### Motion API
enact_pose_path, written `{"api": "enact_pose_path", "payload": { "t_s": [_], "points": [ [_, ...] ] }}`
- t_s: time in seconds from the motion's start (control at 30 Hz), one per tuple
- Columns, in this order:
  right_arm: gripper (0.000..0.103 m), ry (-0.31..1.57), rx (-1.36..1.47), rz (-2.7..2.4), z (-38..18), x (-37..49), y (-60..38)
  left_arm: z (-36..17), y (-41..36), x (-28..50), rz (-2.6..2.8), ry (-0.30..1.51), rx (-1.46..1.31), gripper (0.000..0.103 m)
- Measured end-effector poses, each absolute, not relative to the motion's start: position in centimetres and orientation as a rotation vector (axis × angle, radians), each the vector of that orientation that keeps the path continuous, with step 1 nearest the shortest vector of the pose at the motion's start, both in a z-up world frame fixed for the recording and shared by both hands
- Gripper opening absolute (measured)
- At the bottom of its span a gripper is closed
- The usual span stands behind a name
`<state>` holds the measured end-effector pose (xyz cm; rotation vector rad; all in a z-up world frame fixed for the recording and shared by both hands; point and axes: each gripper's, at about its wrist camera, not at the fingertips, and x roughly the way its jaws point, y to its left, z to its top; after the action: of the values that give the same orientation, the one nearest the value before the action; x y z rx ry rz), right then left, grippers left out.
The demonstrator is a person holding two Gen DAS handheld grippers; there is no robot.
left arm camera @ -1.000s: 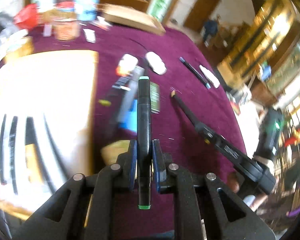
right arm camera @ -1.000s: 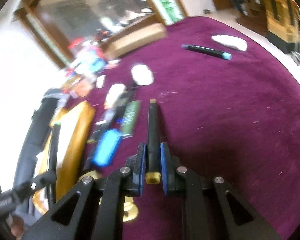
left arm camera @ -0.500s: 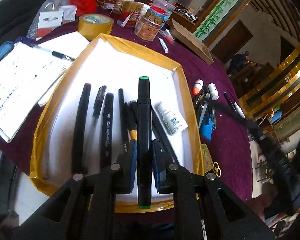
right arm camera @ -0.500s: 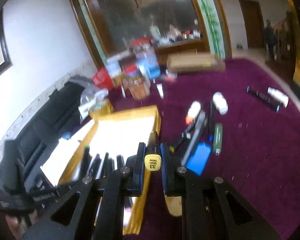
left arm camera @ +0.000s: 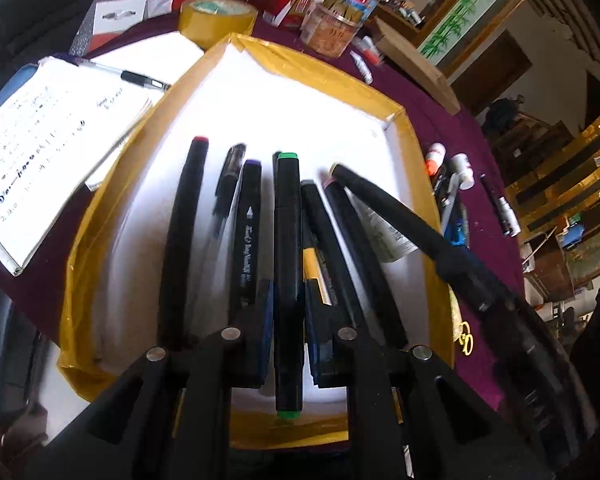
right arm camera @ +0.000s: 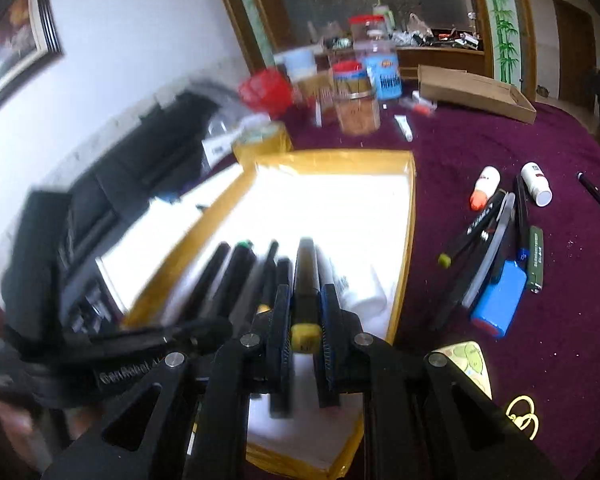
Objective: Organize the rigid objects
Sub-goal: 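Carry the yellow-tipped and green-capped markers into the tray and release them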
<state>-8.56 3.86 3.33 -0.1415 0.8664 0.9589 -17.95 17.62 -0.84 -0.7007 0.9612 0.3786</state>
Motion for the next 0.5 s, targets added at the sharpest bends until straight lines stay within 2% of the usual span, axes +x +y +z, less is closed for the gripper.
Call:
{"api": "enact_pose_path", "payload": {
  "t_s": [0.5],
  "points": [
    [0.013, 1.000, -0.317, 0.973, -0.3, -9.6, 5.4, -1.9, 18.1, -17.1, 0.403, 1.012, -0.726, 0.012]
  ]
}}
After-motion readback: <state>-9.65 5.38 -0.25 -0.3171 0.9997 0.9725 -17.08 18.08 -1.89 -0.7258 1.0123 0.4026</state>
